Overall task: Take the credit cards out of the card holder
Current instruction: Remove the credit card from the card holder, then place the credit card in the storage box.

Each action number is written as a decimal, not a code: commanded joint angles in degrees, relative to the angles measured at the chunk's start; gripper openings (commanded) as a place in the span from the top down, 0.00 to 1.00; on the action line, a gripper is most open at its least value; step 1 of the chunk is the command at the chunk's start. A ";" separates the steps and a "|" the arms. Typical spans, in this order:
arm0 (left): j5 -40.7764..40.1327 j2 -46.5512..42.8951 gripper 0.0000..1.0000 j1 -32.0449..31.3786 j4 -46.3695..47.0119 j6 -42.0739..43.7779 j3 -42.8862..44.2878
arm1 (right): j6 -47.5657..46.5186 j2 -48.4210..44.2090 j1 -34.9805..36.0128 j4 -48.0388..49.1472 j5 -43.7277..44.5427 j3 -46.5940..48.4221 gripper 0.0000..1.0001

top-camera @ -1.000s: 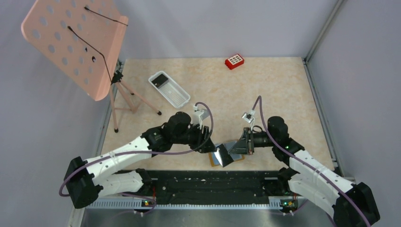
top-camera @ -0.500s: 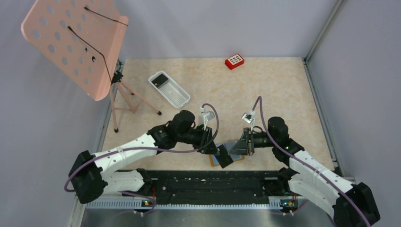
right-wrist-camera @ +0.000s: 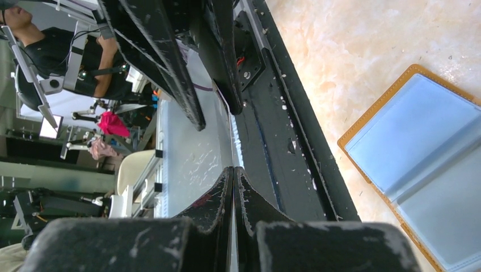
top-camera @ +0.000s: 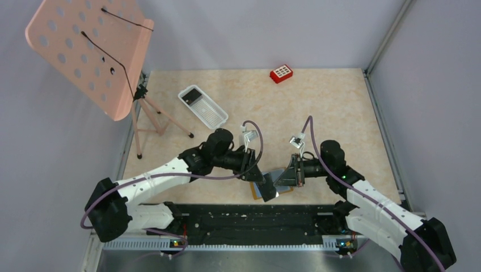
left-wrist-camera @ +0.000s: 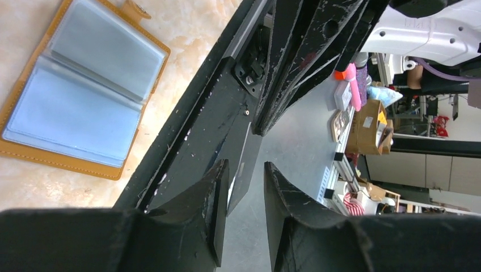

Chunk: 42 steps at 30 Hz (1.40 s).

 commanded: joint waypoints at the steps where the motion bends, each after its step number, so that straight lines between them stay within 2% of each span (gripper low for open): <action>1: 3.44 2.13 0.68 0.17 2.90 0.67 2.24 | -1.11 0.04 0.56 1.17 -0.19 0.68 1.00; 4: 3.53 3.01 0.82 0.24 2.41 1.15 2.52 | -1.15 0.00 0.56 1.17 -0.01 0.66 1.00; 6: 2.77 3.33 0.88 0.48 1.70 1.53 2.74 | -1.20 0.05 0.58 1.00 0.19 0.75 1.00; 8: 2.05 3.77 0.87 1.03 0.54 1.71 2.95 | -1.40 0.05 0.58 1.00 0.19 0.68 1.00; 11: 2.96 3.98 0.74 1.81 0.13 1.66 3.00 | -1.44 0.16 0.59 1.04 0.21 0.64 1.00; 15: 3.40 3.26 0.71 2.47 0.48 2.51 2.81 | -1.39 0.43 0.53 0.59 0.09 0.57 1.00; 18: 4.84 3.58 0.79 2.97 0.24 3.09 3.30 | -1.40 0.30 0.61 0.62 0.30 0.55 1.00; 20: 5.36 3.85 0.93 3.05 -0.67 3.58 3.68 | -1.37 0.32 0.56 0.73 0.38 0.59 1.00; 22: 4.91 3.85 1.00 3.13 -1.62 4.03 3.76 | -1.44 0.48 0.63 0.62 0.47 0.69 1.00; 32: 3.95 3.35 1.00 4.04 -3.36 4.58 2.99 | -3.81 0.69 0.55 -4.22 4.12 2.98 1.00; 33: 3.38 3.05 1.00 4.11 -3.43 4.61 3.07 | -4.27 0.82 0.52 -5.30 4.94 3.56 0.98; 36: -0.95 2.37 1.00 4.21 -4.14 4.03 3.20 | -5.08 -0.13 0.48 -10.48 10.04 5.94 0.77; 38: -8.54 2.28 1.00 4.25 -5.53 1.67 3.71 | -5.51 -1.84 0.47 -14.20 15.24 7.78 0.65; 42: -21.83 1.60 1.00 4.29 -1.30 -5.76 2.37 | -5.65 -6.39 0.48 -18.90 22.89 10.87 0.42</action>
